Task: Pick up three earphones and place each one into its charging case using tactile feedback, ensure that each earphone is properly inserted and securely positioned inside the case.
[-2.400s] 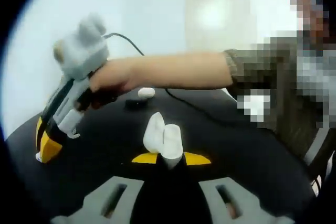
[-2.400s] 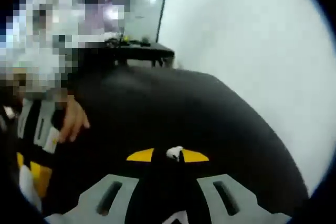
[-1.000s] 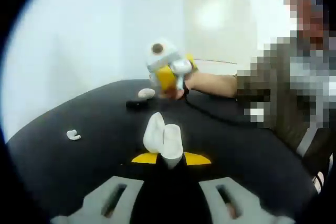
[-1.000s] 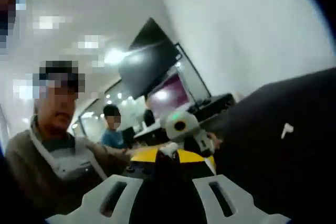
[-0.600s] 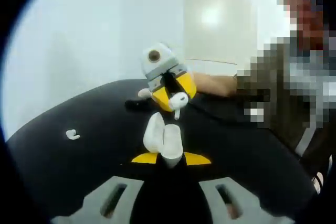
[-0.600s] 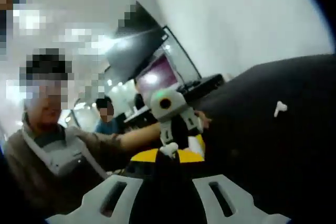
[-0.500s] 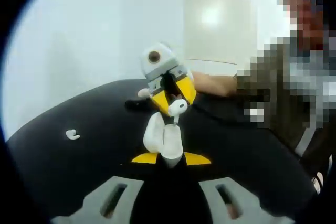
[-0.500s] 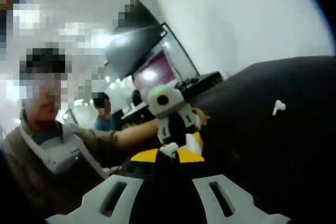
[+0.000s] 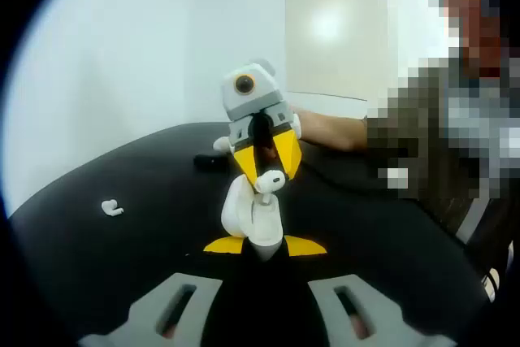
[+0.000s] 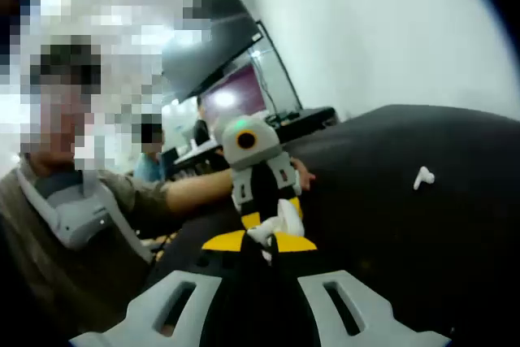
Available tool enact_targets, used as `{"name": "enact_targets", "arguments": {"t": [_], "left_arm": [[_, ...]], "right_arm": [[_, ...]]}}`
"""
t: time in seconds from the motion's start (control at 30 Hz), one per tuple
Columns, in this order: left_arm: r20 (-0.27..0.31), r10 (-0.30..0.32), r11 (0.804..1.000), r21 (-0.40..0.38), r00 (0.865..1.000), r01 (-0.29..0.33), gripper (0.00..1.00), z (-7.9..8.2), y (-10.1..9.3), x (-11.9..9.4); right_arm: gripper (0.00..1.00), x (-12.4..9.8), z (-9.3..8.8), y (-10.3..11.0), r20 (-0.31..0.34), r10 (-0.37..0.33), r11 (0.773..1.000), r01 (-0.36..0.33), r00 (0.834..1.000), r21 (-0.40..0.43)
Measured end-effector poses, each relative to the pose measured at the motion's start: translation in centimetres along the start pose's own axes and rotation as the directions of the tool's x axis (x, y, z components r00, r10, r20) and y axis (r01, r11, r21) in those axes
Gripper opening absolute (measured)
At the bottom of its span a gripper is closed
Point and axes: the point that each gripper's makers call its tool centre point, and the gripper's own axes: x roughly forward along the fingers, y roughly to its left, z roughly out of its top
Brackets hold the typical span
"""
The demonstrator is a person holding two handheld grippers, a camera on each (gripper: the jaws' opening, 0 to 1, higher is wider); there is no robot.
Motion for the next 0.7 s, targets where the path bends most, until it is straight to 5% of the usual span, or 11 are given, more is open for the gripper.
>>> {"name": "enact_targets", "arguments": {"t": [0.7], "left_arm": [[0.002,0.002,1.000,-0.010,1.000,-0.002,0.13,0.0,0.1,-0.1]], "right_arm": [[0.15,-1.0,0.7,-0.1,0.025,-0.042,0.989,0.045,0.999,-0.144]]}}
